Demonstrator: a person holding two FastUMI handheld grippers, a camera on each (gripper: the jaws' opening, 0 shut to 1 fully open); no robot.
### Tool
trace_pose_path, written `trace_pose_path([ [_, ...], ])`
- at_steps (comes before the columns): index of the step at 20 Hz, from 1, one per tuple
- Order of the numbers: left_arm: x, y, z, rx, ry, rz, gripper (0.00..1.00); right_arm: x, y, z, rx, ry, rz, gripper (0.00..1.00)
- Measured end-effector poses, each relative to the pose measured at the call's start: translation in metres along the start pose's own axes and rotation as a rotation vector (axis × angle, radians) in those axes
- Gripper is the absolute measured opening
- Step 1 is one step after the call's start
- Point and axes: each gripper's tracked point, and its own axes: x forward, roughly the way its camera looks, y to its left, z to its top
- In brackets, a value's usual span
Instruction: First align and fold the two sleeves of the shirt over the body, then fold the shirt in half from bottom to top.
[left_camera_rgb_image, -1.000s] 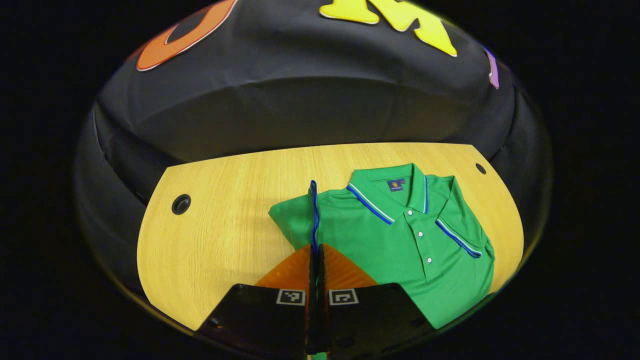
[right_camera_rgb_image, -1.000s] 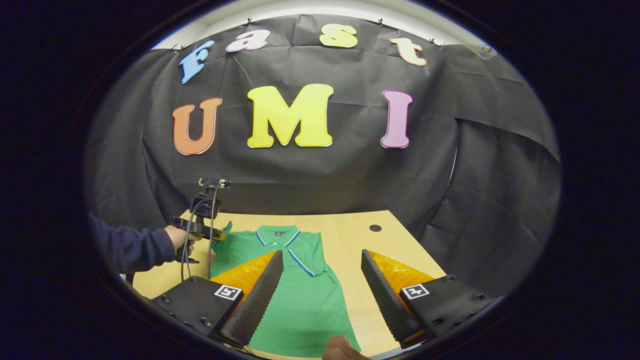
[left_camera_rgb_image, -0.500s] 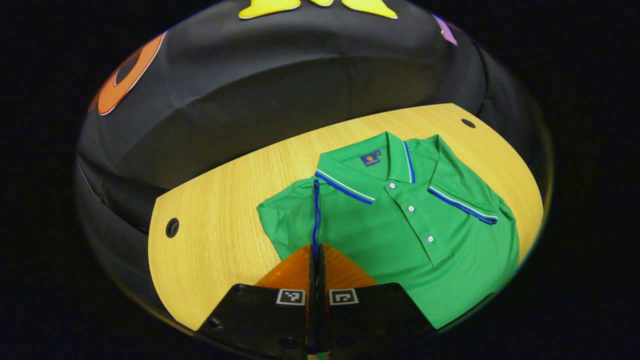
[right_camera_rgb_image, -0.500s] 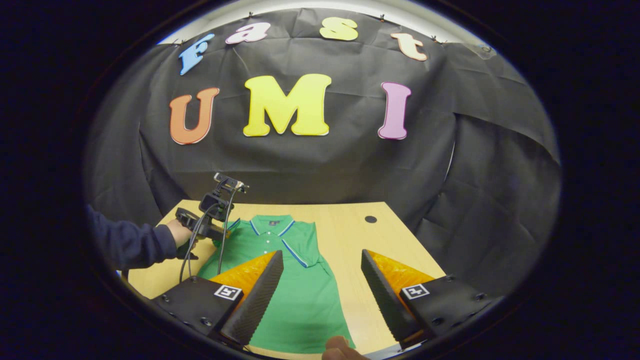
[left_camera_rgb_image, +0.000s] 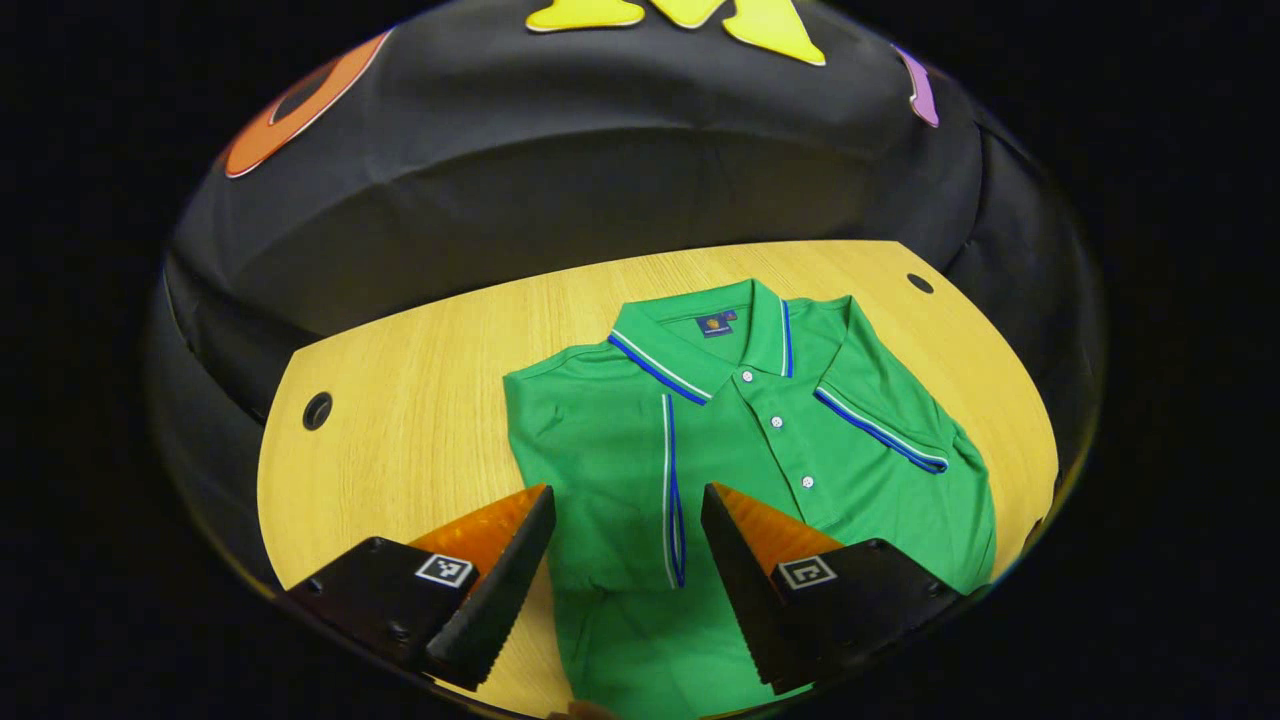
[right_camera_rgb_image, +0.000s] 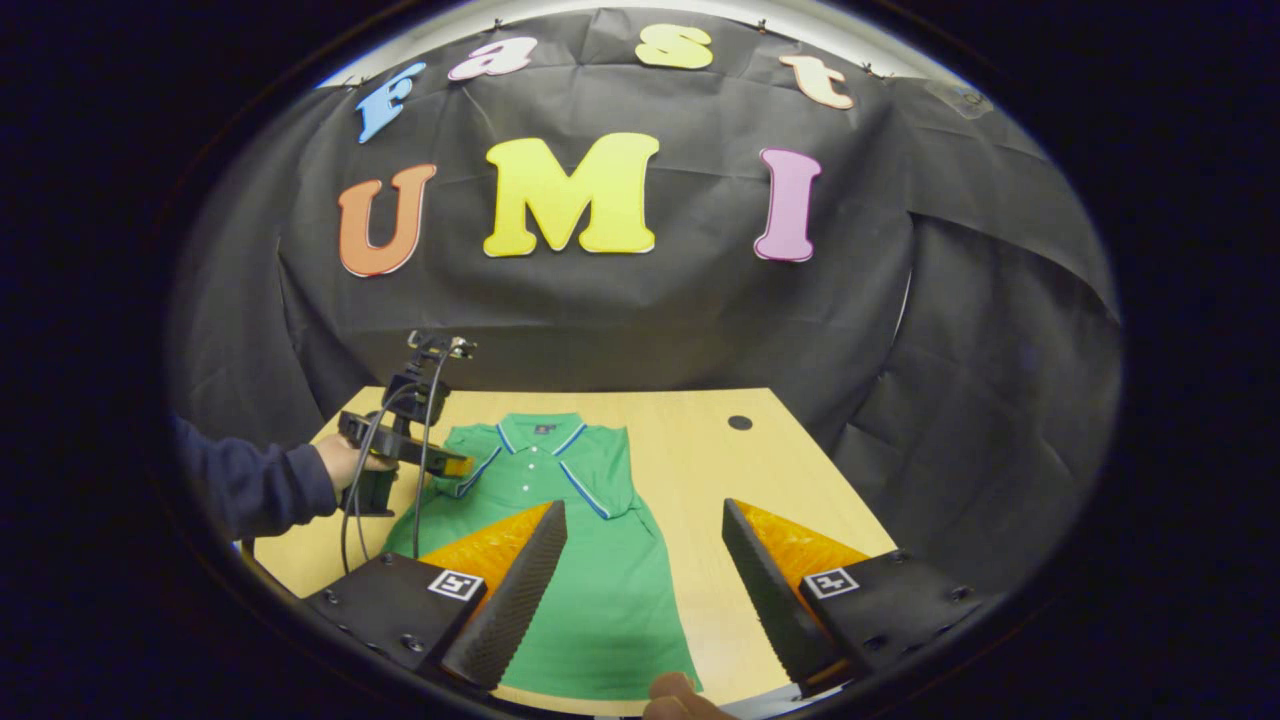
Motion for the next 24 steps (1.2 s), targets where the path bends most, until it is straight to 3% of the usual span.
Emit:
trace_pose_path([
  [5,-0.054,0.022,-0.006,-0.067,-0.082,0.081,0.96,0.019,-0.001,-0.020,0.007,0.059,0.032,0.98],
  [6,-0.067,0.026,-0.012,-0.083,-0.091,0.095,1.00,0.024,-0.002,-0.025,0.007,0.078,0.036,1.00],
  [9,-0.099,0.034,-0.049,-0.134,-0.079,0.129,0.96,0.037,-0.005,-0.050,0.004,0.148,0.049,1.00],
  [17,-0.145,0.034,-0.177,-0.213,0.088,0.175,0.97,0.055,-0.032,-0.169,-0.020,0.448,0.048,1.00],
  [18,-0.149,0.029,-0.192,-0.211,0.118,0.174,1.00,0.055,-0.036,-0.185,-0.014,0.489,0.044,1.00],
  [20,-0.161,0.020,-0.229,-0.215,0.215,0.167,0.97,0.048,-0.041,-0.223,0.013,0.599,0.030,1.00],
  [24,-0.177,0.003,-0.282,-0.210,0.358,0.149,0.97,0.043,-0.051,-0.260,0.021,0.727,-0.005,0.98],
])
